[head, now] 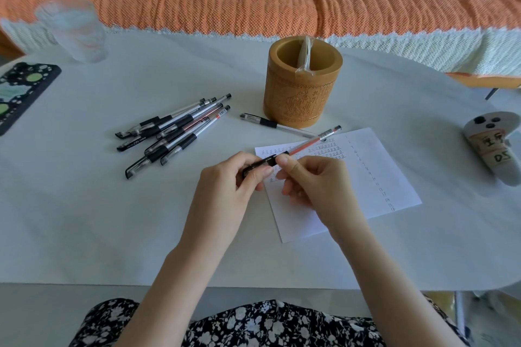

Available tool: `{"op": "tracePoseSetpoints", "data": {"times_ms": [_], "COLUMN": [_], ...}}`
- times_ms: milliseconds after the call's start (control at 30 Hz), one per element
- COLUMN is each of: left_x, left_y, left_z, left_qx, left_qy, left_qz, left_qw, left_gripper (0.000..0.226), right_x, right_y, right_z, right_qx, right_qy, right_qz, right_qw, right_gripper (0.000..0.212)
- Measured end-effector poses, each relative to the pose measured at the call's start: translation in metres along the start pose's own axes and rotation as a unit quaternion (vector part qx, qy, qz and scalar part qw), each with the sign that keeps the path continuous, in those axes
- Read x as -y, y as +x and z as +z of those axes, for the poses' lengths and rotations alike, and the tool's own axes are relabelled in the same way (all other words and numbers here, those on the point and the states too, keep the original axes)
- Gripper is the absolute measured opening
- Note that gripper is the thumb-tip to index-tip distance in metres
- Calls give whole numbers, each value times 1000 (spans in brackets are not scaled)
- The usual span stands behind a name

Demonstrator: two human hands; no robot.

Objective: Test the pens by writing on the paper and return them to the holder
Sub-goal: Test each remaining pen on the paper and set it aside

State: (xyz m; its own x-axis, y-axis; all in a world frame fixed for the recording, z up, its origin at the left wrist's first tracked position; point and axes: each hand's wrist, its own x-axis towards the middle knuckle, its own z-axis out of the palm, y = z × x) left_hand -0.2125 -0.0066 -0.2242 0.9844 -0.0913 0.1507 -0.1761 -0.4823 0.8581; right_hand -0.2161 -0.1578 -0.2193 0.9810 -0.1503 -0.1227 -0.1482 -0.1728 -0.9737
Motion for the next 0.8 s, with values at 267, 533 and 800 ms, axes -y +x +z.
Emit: {"op": "tracePoseSetpoints", "data": {"times_ms": [267, 533, 800], "left_x": [-1, 2, 6], "left_y": [0, -8, -13], "left_z": [0, 11, 16], "left_qx": [12, -56, 95], "left_qy": [40, 150, 200], "left_qz": [10, 46, 132], "left_qw": [999, 986, 966], "left_gripper": [11, 61, 39], "right_x": [-14, -20, -20], "right_y": [27, 52, 54], "right_z": [-25, -19, -12], "right_qx": [-38, -62, -104], "right_qy": [-296, -320, -281], "right_qz": [-310, -214, -200], "right_qw": [903, 921, 933], "right_gripper": [18, 17, 11]}}
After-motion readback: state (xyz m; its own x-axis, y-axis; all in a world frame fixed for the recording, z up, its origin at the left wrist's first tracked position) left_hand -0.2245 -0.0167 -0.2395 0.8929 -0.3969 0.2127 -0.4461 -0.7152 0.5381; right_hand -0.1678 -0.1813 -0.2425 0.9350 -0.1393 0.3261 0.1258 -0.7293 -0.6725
